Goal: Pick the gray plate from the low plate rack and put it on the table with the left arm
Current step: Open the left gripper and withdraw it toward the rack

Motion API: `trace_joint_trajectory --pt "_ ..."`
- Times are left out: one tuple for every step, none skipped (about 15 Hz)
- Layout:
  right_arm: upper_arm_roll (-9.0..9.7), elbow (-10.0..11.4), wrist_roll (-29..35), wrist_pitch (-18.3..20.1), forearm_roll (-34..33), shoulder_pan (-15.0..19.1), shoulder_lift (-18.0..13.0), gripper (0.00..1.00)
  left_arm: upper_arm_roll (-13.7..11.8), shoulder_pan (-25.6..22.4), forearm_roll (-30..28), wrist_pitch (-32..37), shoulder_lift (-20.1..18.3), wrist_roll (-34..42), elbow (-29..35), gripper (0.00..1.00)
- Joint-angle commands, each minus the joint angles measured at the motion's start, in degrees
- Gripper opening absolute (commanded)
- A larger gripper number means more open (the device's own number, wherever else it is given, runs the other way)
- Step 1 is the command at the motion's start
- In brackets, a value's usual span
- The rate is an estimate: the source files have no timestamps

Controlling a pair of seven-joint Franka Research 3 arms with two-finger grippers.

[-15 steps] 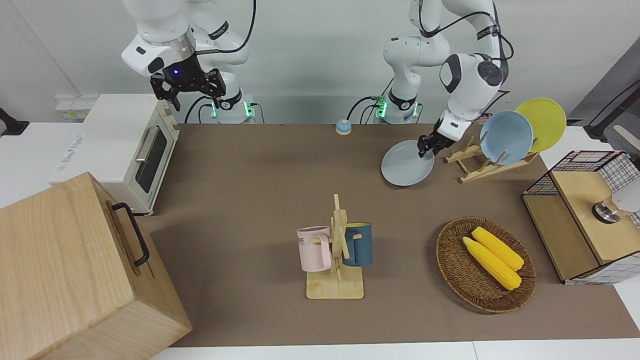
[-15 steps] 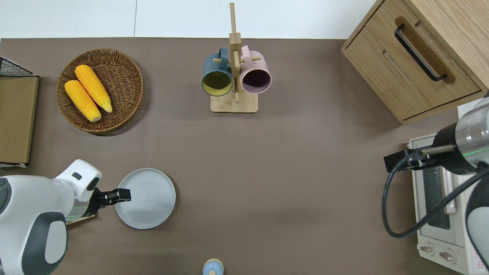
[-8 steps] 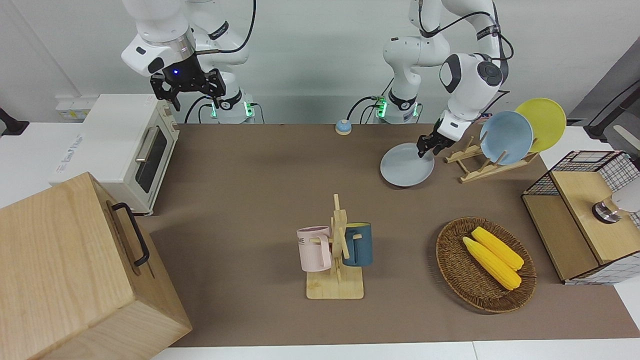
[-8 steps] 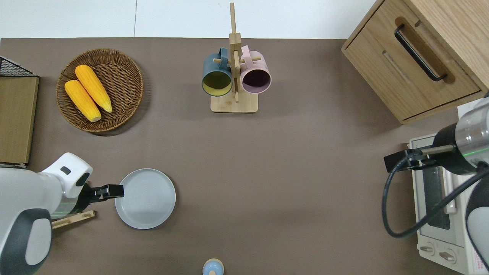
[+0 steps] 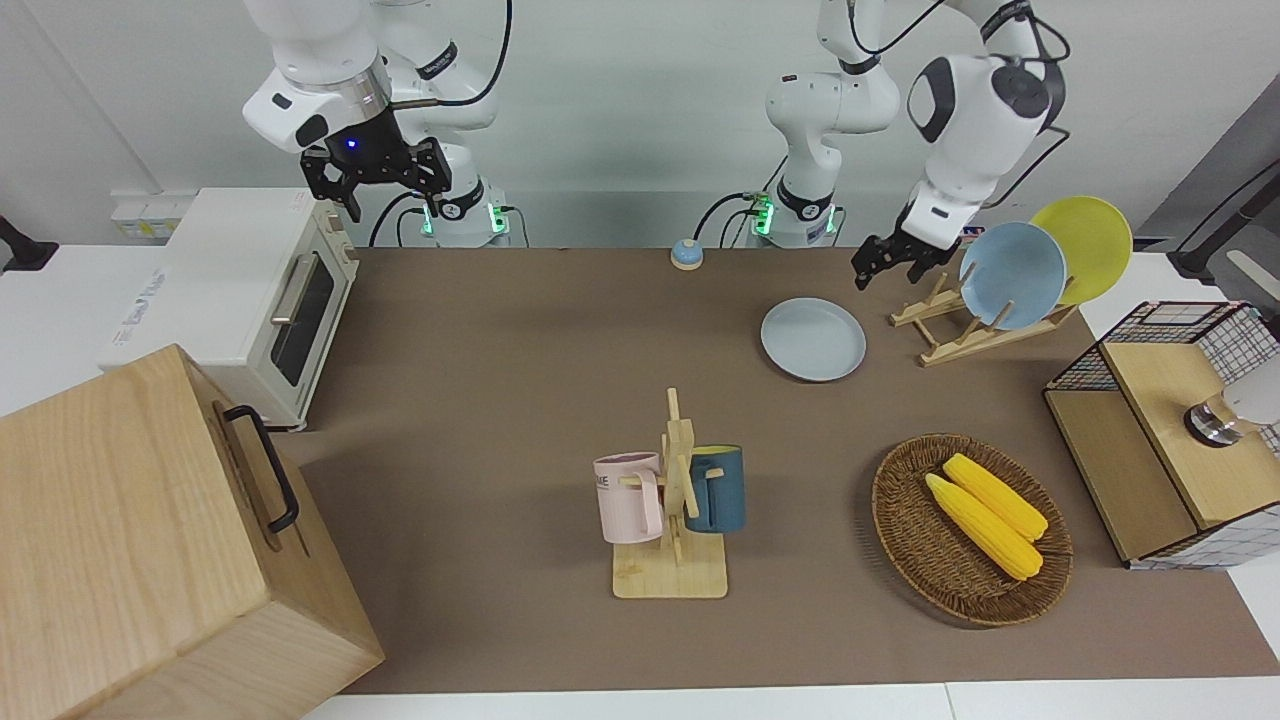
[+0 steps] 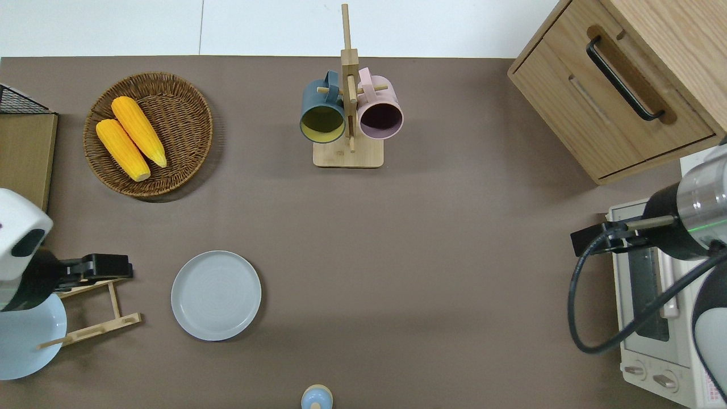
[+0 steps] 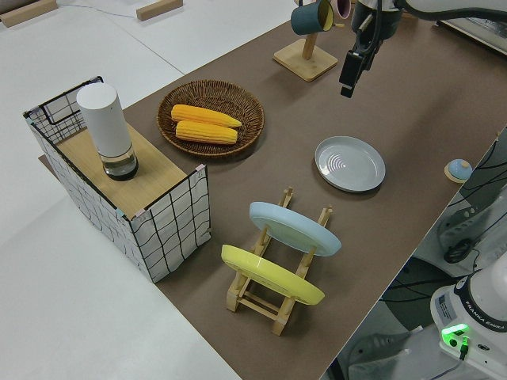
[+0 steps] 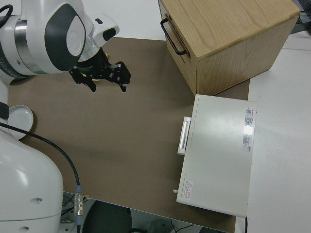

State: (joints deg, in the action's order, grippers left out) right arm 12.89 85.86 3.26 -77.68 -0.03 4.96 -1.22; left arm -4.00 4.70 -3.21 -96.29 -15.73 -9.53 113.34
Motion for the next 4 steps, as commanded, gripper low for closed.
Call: trace_joint_trajectory --pt "0.38 -0.3 -0.2 0.9 0.2 0.8 -0.3 0.987 0.2 0.4 5.2 4.1 2.5 -0.8 -7.5 1.00" --pt "0.38 -0.3 -0.2 0.9 0.2 0.8 -0.3 0.990 0.7 0.6 6.7 4.4 2.5 -0.9 -8.1 1.00" --pt "0.38 -0.3 -0.2 0.9 0.2 0.8 -0.3 0.987 0.9 0.7 7.1 4.5 2.4 -1.3 -8.7 1.00" --pt "0.38 -0.3 -0.2 0.9 0.2 0.8 -0.3 0.987 0.8 0.6 6.6 4.7 2.1 -2.1 -9.0 1.00"
